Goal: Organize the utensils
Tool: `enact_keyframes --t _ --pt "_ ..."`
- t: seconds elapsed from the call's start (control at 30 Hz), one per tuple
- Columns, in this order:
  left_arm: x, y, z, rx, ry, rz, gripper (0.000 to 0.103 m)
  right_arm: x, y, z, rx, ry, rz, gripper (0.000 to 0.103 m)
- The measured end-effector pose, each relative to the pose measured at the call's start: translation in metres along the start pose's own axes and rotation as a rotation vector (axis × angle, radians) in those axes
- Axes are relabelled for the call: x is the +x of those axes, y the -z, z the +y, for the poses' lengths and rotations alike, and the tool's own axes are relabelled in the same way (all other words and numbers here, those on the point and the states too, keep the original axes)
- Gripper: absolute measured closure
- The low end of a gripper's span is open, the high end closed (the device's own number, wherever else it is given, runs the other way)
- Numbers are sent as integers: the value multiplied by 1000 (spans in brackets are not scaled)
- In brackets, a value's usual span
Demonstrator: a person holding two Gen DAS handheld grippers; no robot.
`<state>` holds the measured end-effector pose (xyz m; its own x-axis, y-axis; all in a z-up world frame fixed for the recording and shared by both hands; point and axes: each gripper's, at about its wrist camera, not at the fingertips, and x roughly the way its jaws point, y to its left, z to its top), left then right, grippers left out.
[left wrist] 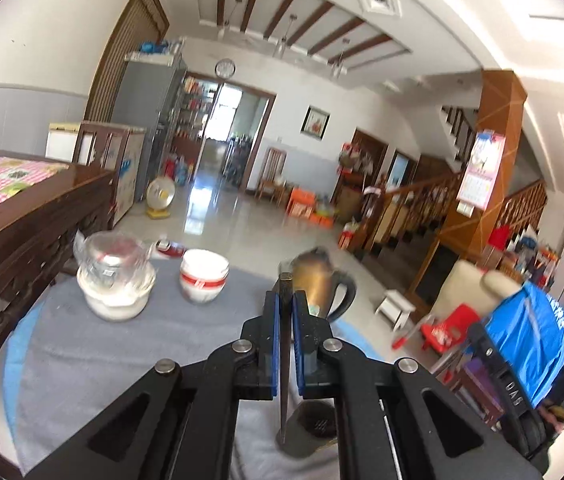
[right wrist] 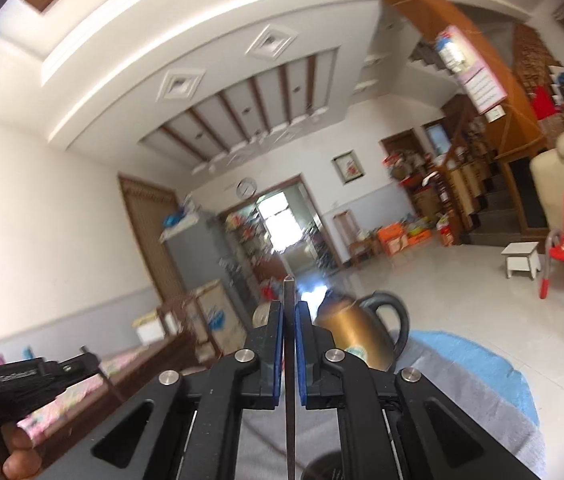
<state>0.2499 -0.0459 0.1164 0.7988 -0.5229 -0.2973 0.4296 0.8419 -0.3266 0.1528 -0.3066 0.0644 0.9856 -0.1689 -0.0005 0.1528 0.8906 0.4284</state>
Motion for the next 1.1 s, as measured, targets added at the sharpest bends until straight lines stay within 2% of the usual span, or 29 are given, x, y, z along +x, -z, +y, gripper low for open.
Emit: enact_keyframes --t 0.17,0.23,0.4,0.6,0.7,0.9,0.97,1.0,1.03,1.1 --pt "8 -5 -19 -33 48 -69 97 -1 -2 -2 -39 78 -95 97" --pt "16 -1 -26 -30 47 -81 97 4 1 0 -60 94 -92 97" --pt "48 21 -37 -9 9 -45 97 19 18 1 -90 107 -28 97" --pt "76 52 -42 23 -29 36 96 25 35 -5 -104 102 46 97" --pt "79 64 -40 37 -41 66 96 25 40 -9 -86 96 82 97" --pt "61 70 -40 87 -68 64 95 25 47 -20 -31 68 165 93" --pt "55 72 -41 106 -78 62 84 22 48 -19 -18 57 182 93" --pt "50 73 -39 110 -83 61 69 18 49 -19 -12 46 186 93" --pt "46 73 -35 110 -88 56 60 16 50 -19 -9 39 191 93" --pt "36 75 -30 119 -98 45 57 12 51 -20 -6 32 205 93"
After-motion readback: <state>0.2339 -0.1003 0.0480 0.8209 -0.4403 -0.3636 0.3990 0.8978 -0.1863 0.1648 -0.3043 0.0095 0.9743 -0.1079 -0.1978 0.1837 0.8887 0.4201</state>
